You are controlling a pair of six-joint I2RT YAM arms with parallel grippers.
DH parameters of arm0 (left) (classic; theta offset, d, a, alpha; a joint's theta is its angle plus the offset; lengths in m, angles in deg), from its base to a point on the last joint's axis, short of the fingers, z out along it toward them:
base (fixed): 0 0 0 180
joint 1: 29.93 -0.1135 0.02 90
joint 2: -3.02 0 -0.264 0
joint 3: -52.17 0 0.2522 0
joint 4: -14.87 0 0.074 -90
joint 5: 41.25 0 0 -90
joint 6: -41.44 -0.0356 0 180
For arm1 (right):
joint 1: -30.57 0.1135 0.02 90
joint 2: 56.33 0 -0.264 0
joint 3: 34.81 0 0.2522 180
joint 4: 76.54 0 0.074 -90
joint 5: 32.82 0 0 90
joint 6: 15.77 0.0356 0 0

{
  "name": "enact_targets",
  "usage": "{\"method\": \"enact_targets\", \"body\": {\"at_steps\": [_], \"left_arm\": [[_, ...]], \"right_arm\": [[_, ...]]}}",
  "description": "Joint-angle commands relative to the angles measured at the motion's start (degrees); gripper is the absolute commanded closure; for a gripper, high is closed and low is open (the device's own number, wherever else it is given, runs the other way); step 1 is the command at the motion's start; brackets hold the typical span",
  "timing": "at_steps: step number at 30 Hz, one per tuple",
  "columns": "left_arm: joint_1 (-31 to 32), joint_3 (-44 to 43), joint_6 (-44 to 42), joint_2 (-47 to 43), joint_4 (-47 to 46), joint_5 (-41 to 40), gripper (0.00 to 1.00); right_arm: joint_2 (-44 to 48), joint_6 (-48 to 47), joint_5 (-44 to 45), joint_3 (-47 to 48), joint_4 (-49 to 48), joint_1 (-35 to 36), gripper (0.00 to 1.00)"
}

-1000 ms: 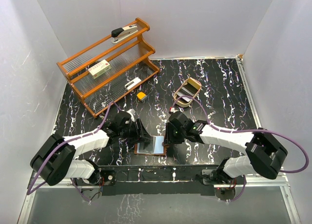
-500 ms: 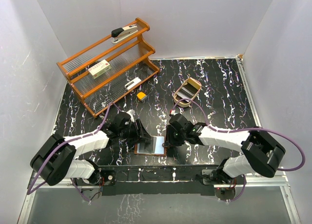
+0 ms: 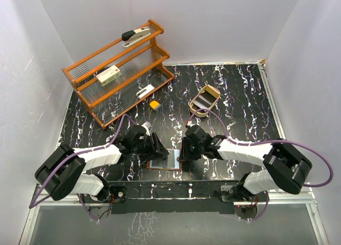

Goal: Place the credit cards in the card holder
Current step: Insert the credit card into the card holder.

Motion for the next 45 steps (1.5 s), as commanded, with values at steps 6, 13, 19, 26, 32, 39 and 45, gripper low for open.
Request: {"method": "enact_targets", "body": {"at_steps": [6, 13, 19, 26, 32, 39, 45], "left_arm": [[1.63, -1.75, 1.96, 2.14, -2.57, 0.38, 0.55], [2.22, -1.52, 3.25, 5.21, -7.99, 2.54, 0.55], [2.41, -2.6, 2.77, 4.27, -7.73, 2.8, 0.54], [2.44, -4.1, -0.64, 2.94, -6.67, 4.2, 0.5], [2.44, -4.27, -0.62, 3.47, -6.52, 4.3, 0.5], [2.16, -4.61, -1.86, 0.13, 1.22, 1.22, 0.47], [-1.29, -4.38, -2.75, -4.43, 9.64, -0.15, 0.47]], "right_arm": [[1.36, 0.37, 1.42, -1.35, -1.79, 0.22, 0.79], [0.72, -0.02, 1.18, -1.69, -2.5, 0.23, 0.8], [0.46, -1.85, 2.48, -0.95, -1.37, 0.23, 0.8], [1.02, -4.7, 5.95, 1.3, 1.85, 0.22, 0.8], [0.8, -5.28, 6.75, 2.83, 3.67, 0.2, 0.8], [4.06, -4.15, 6.34, 5.35, 7.12, 0.23, 0.78], [5.36, -1.97, 4.88, 7.37, 7.3, 0.56, 0.75]]}}
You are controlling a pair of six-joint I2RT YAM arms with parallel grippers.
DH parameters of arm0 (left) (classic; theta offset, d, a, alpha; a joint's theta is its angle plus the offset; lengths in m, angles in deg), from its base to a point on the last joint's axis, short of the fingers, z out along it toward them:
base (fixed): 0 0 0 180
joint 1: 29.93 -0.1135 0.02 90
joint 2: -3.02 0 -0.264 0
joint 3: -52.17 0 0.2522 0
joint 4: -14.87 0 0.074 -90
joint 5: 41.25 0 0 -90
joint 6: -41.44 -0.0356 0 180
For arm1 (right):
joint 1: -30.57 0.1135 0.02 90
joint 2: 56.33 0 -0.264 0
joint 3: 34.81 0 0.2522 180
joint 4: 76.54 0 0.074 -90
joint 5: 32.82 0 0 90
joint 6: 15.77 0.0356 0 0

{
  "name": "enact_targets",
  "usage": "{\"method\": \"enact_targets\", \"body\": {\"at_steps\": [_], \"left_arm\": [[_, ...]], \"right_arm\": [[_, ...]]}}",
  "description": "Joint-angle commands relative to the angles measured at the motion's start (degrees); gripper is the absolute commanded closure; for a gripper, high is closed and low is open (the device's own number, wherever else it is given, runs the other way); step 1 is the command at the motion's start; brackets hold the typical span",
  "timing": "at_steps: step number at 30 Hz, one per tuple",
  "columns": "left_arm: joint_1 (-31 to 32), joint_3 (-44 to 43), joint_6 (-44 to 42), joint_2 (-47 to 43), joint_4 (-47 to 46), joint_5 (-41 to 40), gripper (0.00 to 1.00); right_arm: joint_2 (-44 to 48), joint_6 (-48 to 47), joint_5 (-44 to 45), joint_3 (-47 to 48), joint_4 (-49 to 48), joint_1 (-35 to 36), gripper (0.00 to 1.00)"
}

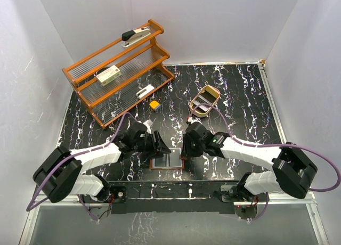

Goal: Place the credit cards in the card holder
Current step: Insert the credit card into the card holder, then turn over the card slot in the card holder.

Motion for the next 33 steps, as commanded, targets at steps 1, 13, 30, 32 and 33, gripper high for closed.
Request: {"method": "enact_targets", "body": {"at_steps": [1, 13, 30, 32, 33], "left_arm": [[-3.07, -1.13, -1.71, -4.7, 8.02, -1.35, 0.47], [-12.54, 2.87, -3.29, -14.31, 14.89, 2.72, 0.45], [-13.57, 8.92, -0.06, -13.19, 2.75, 6.48, 0.42], [-13.55, 9.79, 0.44, -13.57, 1.1, 5.9, 0.42], [-13.52, 10.14, 0.68, -13.71, 0.33, 5.47, 0.42]], "right_arm": [[1.77, 1.83, 0.01, 3.95, -0.58, 0.76, 0.74], [-3.65, 6.52, -0.68, 7.67, -5.78, 5.32, 0.73], [-18.27, 5.6, -1.52, 15.51, -7.69, 7.35, 0.8], [-19.14, 5.5, -1.82, 15.48, -7.65, 7.35, 0.82], [-19.5, 5.51, -1.72, 15.23, -7.73, 7.35, 0.84]]}}
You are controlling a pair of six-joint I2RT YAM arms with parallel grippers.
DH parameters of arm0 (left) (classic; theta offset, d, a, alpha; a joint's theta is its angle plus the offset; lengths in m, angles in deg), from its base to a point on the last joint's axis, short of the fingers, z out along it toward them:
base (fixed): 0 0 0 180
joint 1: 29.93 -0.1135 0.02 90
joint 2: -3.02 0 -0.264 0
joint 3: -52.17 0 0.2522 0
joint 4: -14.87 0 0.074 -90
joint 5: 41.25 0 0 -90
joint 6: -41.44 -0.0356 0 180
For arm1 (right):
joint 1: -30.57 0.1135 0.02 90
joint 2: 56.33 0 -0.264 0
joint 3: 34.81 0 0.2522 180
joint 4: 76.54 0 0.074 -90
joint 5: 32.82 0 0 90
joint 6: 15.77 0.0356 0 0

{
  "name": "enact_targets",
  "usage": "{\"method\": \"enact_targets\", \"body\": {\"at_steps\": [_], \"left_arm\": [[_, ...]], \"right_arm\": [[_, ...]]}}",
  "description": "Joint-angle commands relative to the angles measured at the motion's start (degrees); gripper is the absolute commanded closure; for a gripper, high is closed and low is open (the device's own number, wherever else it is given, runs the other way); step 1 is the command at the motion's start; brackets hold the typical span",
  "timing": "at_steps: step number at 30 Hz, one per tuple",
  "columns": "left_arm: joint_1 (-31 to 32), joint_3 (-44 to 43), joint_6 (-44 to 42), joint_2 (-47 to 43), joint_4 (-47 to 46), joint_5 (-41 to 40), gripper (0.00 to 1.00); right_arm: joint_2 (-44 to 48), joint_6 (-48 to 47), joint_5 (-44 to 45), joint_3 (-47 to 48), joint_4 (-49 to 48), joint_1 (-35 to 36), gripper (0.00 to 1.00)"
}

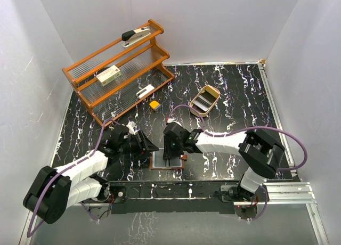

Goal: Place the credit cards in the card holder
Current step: Turn over the card slot in the card holder.

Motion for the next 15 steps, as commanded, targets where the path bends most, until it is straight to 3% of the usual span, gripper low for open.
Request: {"method": "enact_targets", "body": {"at_steps": [1, 15], "left_arm": [[-0.32, 1.34, 0.47, -0.36, -3.42, -0.45, 0.41], [-0.32, 1.43, -1.38, 2.76, -4.5, -0.67, 0.39]], "right_arm": [[-1.29, -0.4, -0.15, 1.67, -2.55, 0.27, 0.85], [-2.54, -0.47, 0.06, -1.03, -3.26, 0.32, 0.88]]}}
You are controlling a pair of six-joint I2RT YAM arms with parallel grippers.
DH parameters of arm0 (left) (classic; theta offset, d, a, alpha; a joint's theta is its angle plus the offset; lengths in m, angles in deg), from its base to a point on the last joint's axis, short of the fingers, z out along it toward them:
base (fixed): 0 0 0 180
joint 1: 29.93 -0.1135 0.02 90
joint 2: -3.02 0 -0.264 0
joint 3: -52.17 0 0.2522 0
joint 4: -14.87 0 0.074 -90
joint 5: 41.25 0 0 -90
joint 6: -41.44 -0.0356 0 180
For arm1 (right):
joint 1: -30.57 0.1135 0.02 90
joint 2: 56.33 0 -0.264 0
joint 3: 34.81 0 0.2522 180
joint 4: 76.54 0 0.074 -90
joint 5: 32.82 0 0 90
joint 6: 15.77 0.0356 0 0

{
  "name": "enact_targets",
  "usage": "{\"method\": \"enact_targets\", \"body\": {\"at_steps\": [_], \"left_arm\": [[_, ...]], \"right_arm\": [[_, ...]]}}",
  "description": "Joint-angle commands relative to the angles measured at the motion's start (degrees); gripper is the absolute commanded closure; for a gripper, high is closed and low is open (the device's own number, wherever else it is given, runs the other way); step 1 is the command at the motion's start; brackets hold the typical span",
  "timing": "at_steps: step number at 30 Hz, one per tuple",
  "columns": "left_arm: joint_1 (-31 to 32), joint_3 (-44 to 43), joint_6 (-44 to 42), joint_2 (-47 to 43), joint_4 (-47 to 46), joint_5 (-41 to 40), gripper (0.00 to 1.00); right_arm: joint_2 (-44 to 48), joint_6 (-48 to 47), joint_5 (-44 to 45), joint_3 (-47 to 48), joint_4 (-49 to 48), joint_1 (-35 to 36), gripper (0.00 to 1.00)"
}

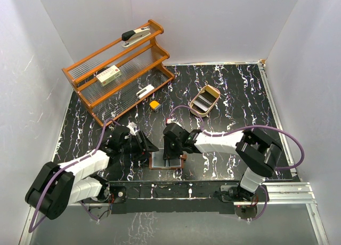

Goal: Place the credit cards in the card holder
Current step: Turn over the card slot in the card holder.

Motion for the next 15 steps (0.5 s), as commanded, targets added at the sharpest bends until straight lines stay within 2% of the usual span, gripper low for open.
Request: {"method": "enact_targets", "body": {"at_steps": [1, 15], "left_arm": [[-0.36, 0.66, -0.62, 0.31, -2.24, 0.6, 0.39], [-0.37, 0.95, 0.23, 1.27, -4.44, 1.81, 0.4]], "right_arm": [[-0.4, -0.53, 0.54, -0.86, -1.99, 0.25, 0.87], [-0.34, -0.68, 0.52, -1.08, -2.09, 0.34, 0.88]]}}
